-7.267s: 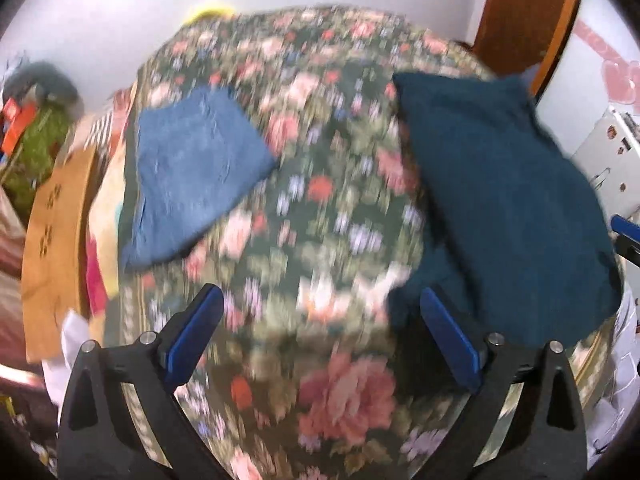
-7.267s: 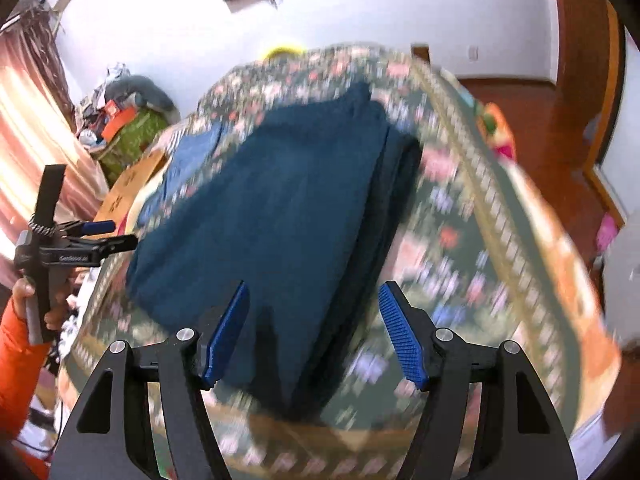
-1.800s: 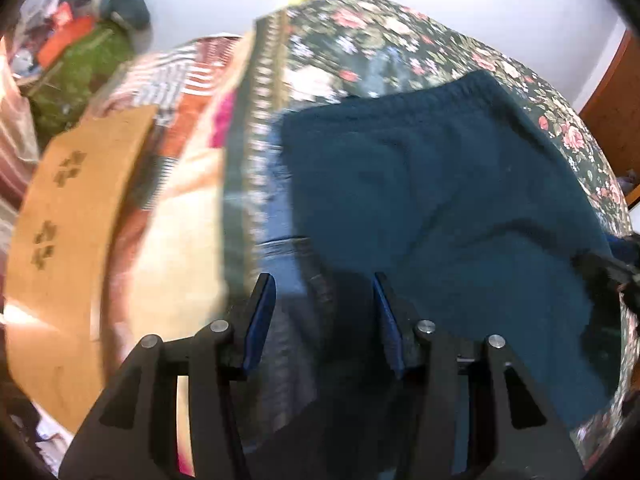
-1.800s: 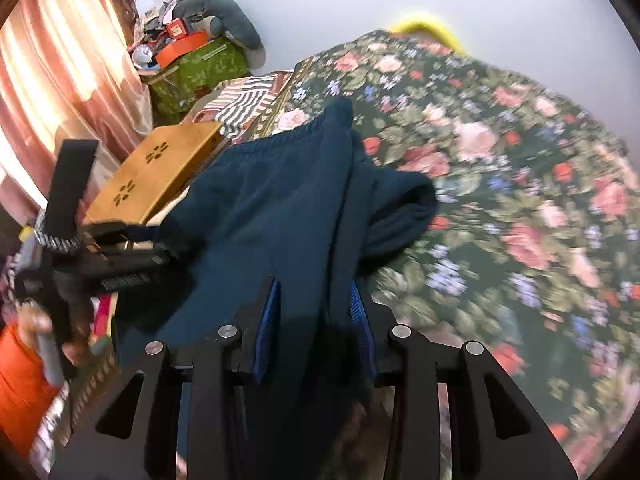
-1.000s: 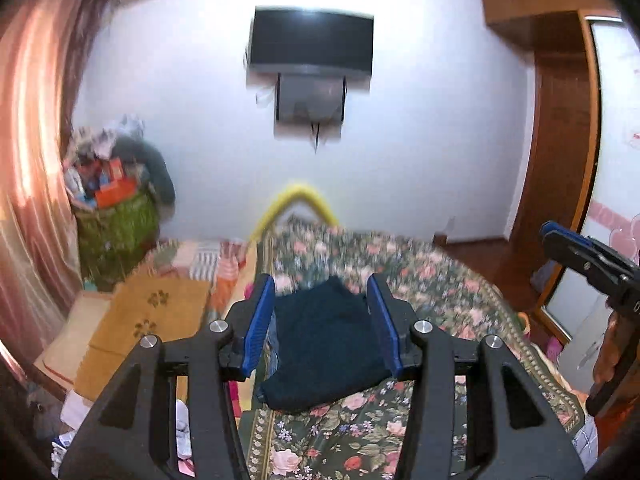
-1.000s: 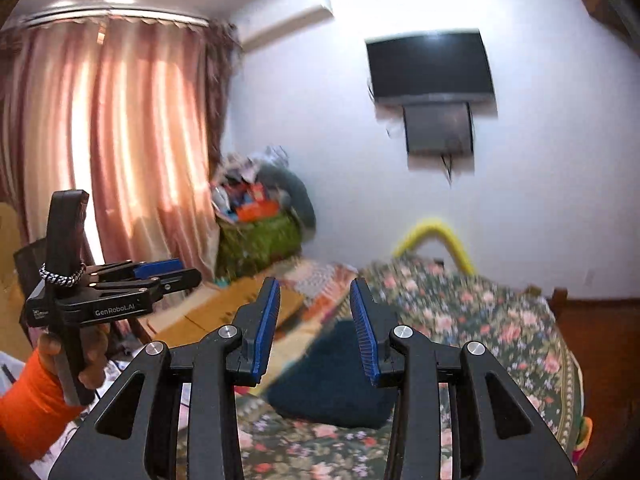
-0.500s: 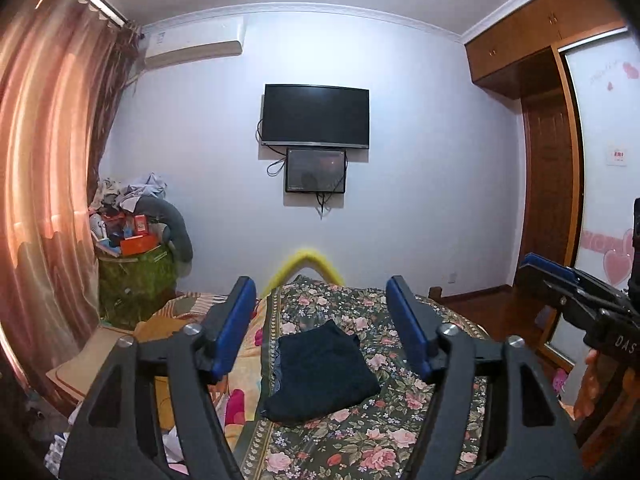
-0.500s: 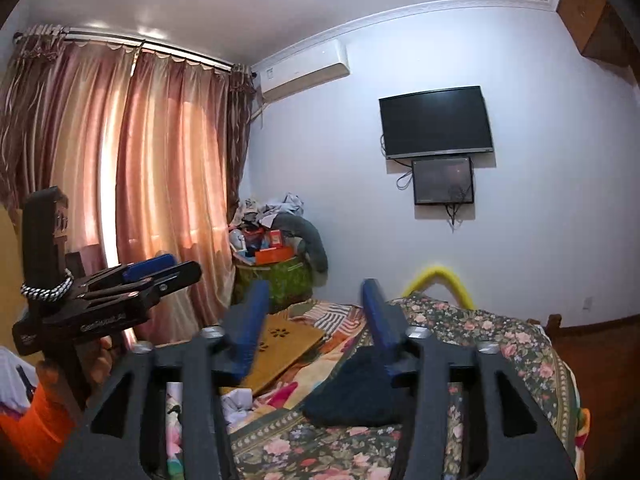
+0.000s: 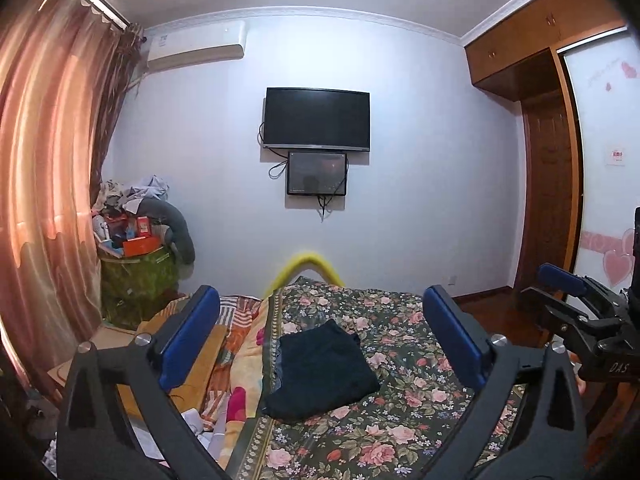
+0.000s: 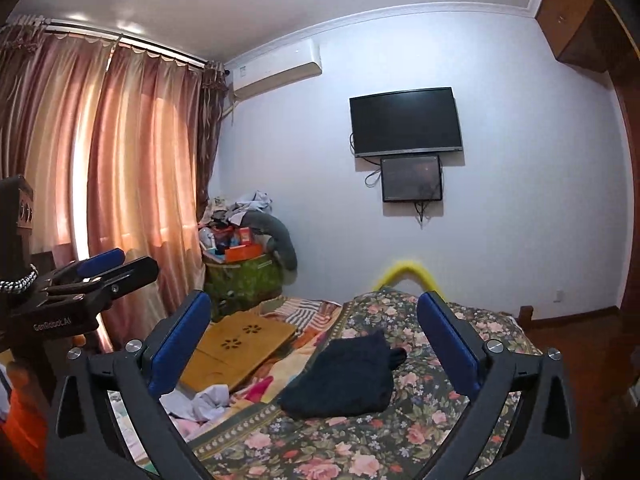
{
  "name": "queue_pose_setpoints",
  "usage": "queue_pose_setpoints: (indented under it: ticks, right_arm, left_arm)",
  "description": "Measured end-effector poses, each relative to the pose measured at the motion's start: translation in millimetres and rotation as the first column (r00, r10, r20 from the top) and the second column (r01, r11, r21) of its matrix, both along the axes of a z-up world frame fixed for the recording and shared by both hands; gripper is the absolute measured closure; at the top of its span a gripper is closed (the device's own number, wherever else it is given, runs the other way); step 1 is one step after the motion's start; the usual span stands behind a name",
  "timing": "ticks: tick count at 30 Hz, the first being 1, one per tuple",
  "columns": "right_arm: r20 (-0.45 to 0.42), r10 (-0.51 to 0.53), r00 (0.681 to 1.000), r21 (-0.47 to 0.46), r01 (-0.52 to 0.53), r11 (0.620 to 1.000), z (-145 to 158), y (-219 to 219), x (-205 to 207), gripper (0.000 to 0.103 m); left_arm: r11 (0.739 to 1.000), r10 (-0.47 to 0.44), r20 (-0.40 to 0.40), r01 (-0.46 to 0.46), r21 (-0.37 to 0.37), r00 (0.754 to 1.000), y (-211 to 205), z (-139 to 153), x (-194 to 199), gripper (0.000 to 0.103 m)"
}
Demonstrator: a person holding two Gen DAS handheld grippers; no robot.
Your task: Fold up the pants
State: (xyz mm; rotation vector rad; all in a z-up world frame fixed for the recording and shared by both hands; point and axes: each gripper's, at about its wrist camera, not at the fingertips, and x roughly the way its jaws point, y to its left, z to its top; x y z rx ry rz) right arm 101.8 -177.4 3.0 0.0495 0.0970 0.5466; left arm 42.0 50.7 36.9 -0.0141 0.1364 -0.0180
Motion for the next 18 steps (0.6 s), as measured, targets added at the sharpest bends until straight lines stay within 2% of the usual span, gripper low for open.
queue_pose_setpoints:
  ticks: [8,18]
  right_arm:
    - [0.004,-0.009,1.000,-0.007,0.009,1.000,-1.6,-1.1,-6.6,0.001]
    - [-0.012,-0.007,1.000,-0.014,0.007,1.000,-1.9,0.3,-7.3,0.001]
  left_arm:
    - [1.000,0.006,-0.013,-0.007,-0.022,1.000,3.2,-4.4,2.9,0.000]
    - [1.000,0.008,-0.030,-0.008,-0.014,1.000,2.9,-9.1,7.7,0.000]
